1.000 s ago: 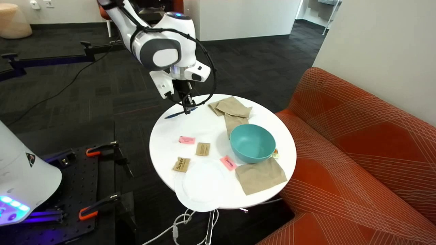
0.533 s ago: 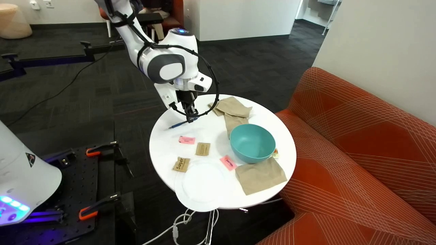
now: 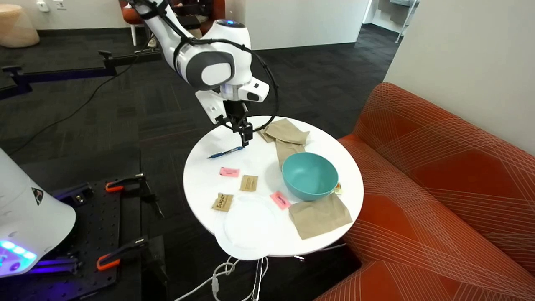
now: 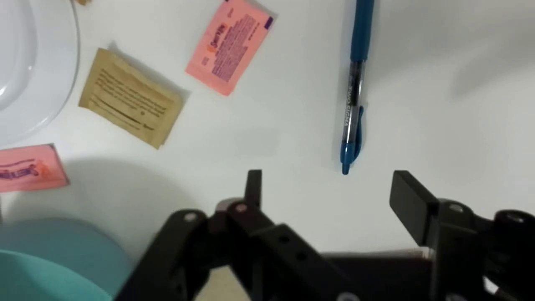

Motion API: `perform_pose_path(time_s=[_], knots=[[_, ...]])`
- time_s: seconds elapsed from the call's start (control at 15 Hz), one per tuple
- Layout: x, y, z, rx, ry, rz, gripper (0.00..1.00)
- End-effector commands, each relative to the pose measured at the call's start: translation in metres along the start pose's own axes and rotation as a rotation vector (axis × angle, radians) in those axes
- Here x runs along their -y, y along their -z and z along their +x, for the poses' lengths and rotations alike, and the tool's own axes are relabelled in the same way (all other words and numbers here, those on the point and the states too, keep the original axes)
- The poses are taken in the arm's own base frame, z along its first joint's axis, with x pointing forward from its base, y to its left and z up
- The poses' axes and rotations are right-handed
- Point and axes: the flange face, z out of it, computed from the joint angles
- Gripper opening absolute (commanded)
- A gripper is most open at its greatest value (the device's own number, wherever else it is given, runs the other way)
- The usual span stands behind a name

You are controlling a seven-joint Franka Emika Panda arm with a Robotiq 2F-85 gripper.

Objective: Take the pen out of the blue bowl and put it on the table

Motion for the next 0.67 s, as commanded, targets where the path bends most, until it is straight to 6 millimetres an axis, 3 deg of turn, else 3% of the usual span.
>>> perform_pose_path(time_s=[0.0,0.27,0.33,0.6], knots=[[-0.01,0.042,-0.004,0.044,0.043,0.018,1.0],[-0.015,0.068,-0.006,0.09,0.104,0.045,1.0],[-0.012,0.052,0.0,0.073,0.081,0.029,1.0],[-0.013,0.053,-0.001,0.078,0.085,0.029,1.0]])
